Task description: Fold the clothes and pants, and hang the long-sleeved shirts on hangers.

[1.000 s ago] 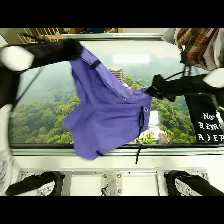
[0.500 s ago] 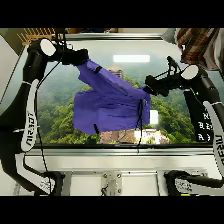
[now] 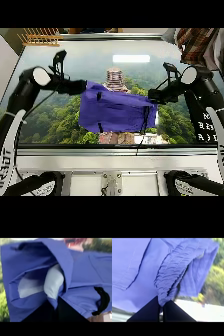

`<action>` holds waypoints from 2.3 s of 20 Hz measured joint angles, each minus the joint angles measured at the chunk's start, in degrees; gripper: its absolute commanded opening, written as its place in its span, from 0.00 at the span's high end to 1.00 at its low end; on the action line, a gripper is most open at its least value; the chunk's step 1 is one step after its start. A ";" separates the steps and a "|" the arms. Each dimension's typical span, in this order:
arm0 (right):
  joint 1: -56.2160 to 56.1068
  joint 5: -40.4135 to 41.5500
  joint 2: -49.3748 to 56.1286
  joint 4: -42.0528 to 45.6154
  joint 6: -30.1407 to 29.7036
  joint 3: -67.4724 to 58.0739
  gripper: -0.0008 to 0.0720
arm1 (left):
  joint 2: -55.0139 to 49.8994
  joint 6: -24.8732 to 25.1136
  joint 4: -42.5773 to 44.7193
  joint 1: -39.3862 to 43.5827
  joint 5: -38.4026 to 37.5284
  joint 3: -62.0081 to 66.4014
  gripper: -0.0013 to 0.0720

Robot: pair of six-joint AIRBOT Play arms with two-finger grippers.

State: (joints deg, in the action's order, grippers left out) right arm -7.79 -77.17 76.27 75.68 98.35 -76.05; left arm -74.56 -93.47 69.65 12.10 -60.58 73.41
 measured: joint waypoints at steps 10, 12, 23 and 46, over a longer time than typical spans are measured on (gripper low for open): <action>-3.63 1.68 -0.26 2.84 0.09 14.47 0.95 | 8.46 -0.81 -0.66 7.06 12.22 -29.64 0.97; -3.72 2.62 -0.26 2.84 0.22 15.96 0.95 | 8.63 -1.33 -0.68 7.50 13.66 -32.00 0.97; 4.09 0.76 -8.55 -2.38 -5.05 13.90 0.03 | 11.50 -2.34 -0.66 3.76 5.79 -20.35 0.21; 24.83 14.27 11.06 -38.99 -36.15 31.26 0.02 | 15.28 -7.65 -0.83 15.37 9.62 -19.30 0.97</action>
State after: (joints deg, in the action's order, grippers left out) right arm 17.04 -62.89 87.33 36.69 62.19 -44.80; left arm -59.29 -101.12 68.82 27.46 -50.96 54.11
